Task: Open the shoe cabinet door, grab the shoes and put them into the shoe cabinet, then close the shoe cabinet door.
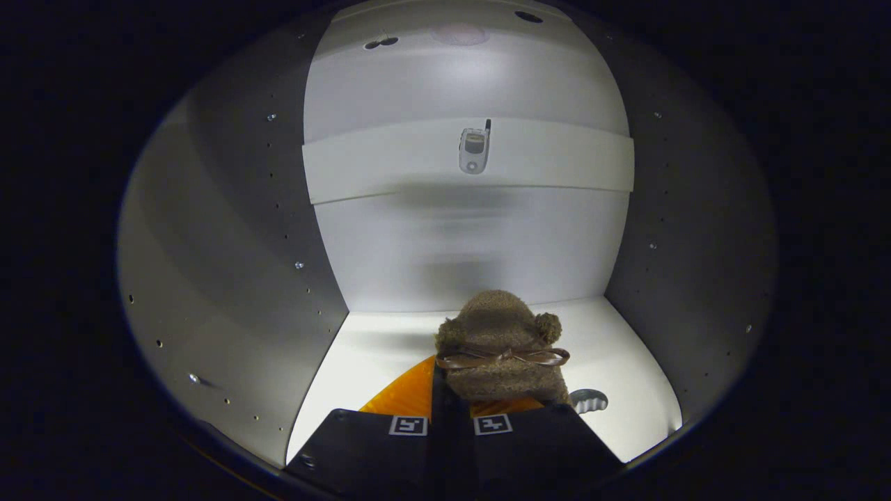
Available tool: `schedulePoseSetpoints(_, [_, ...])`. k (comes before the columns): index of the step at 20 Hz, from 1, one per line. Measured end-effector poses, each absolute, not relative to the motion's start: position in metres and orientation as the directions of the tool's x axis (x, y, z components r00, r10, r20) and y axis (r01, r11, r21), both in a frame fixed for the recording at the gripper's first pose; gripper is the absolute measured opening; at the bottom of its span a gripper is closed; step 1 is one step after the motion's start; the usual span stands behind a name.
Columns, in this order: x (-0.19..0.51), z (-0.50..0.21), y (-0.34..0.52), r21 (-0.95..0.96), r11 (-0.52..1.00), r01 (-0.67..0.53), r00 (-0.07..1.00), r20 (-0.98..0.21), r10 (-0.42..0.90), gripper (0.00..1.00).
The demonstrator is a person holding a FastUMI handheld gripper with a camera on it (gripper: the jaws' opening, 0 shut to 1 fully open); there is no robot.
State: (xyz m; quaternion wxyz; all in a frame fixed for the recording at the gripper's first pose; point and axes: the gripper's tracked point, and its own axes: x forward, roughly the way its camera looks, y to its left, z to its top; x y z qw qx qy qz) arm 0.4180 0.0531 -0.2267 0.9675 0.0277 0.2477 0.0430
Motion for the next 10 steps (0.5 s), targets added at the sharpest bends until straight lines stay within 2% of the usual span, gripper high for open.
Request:
schedulePoseSetpoints(2, [0.419, -0.226, 0.052, 0.069, 0.995, -0.067, 0.874, -0.478, 0.092, 0.15])
schedulePoseSetpoints(4, [0.412, -0.227, 0.057, 0.072, 0.993, -0.090, 0.869, -0.481, 0.114, 0.16])
schedulePoseSetpoints(7, [0.404, -0.226, 0.062, 0.024, 0.993, -0.112, 0.875, -0.472, 0.110, 0.76])
schedulePoseSetpoints(10, [0.393, -0.219, 0.065, 0.018, 0.993, -0.114, 0.879, -0.463, 0.110, 0.78])
